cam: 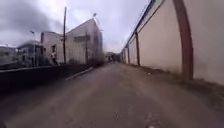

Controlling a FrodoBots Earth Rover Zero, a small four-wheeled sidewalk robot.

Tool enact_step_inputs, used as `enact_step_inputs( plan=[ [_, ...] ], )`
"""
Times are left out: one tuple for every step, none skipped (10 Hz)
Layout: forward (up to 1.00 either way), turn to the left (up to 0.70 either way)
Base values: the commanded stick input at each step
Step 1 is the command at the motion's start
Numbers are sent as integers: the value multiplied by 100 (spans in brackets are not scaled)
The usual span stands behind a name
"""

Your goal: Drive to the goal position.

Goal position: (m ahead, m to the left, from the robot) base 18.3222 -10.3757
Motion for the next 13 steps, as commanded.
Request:
enact_step_inputs(
  plan=[
    [70,10],
    [70,14],
    [70,13],
    [70,12],
    [70,13],
    [70,17],
    [70,12],
    [70,14],
    [70,-11],
    [70,-35],
    [70,-35],
    [70,-35],
    [70,-34]
  ],
)
